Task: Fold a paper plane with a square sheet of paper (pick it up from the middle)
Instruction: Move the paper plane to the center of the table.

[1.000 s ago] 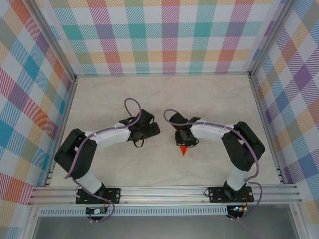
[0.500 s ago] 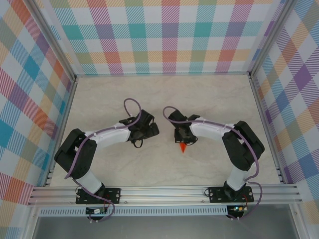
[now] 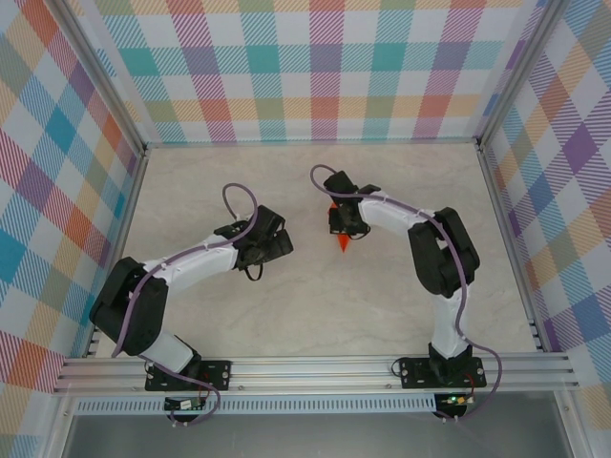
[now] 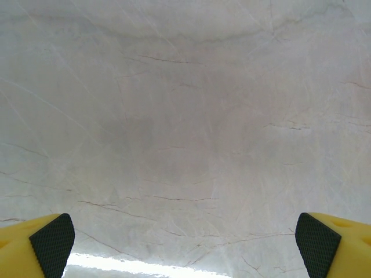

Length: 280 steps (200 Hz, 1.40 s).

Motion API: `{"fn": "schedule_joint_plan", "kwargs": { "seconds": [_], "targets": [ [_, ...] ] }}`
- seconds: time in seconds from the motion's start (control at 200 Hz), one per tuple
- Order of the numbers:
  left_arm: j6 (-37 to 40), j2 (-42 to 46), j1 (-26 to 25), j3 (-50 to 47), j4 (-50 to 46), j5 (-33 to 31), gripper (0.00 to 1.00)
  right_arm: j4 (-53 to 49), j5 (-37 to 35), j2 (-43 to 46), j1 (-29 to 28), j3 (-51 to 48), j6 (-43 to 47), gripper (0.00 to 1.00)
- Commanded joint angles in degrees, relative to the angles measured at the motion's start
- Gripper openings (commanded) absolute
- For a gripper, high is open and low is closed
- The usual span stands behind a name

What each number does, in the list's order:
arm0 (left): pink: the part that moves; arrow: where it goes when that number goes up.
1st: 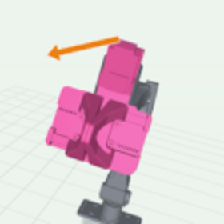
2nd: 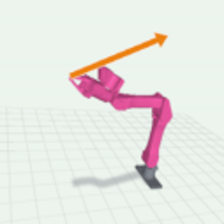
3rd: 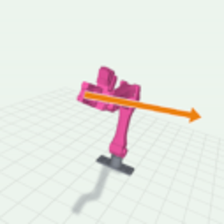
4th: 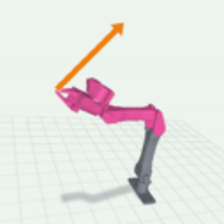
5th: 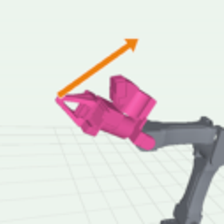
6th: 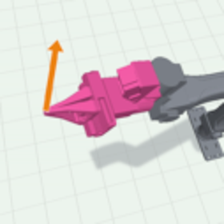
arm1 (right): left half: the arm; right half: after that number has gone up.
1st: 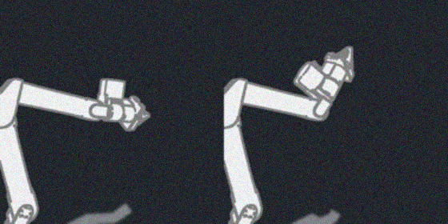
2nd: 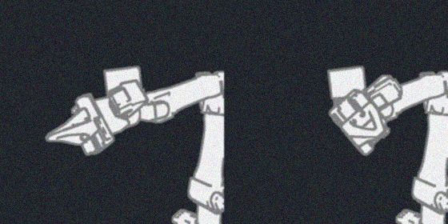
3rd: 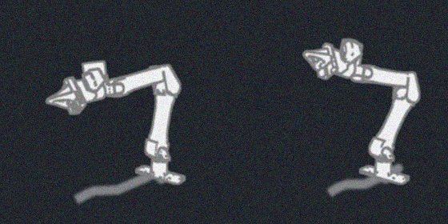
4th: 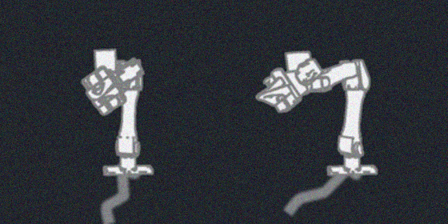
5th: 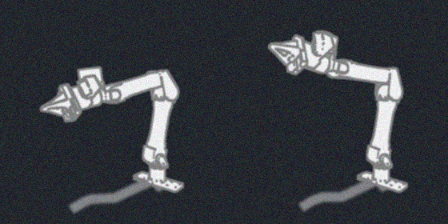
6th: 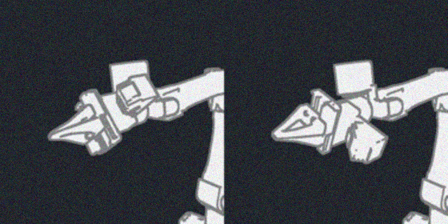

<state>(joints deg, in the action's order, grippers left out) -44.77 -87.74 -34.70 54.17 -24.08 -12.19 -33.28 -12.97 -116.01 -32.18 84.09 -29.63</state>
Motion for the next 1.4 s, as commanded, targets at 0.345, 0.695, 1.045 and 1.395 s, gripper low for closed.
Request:
{"fn": "schedule_joint_plan", "kwargs": {
  "seconds": [0.345,0.695,1.045,1.395],
  "targets": [
    [2.43,0.29,1.21,-0.64,-2.82,-2.17,1.0,-2.6,3.66,-7.95,2.3,5.84,2.52,0.17],
    [3.44,1.72,1.72,2.22,-6.52,-6.55,1.0,-7.87,2.63,-2.13,2.3,10.21,0.49,0.33],
    [10.42,10.08,4.36,7.93,-15.76,-30.15,1.0,-6.61,-7.48,23.48,3.74,0.56,2.1,0.91],
    [19.6,21.67,12.46,-9.06,-0.41,-45.2,1.0,13.18,-33.59,42.09,12.83,-28.31,5.43,1.0]
  ]
}}
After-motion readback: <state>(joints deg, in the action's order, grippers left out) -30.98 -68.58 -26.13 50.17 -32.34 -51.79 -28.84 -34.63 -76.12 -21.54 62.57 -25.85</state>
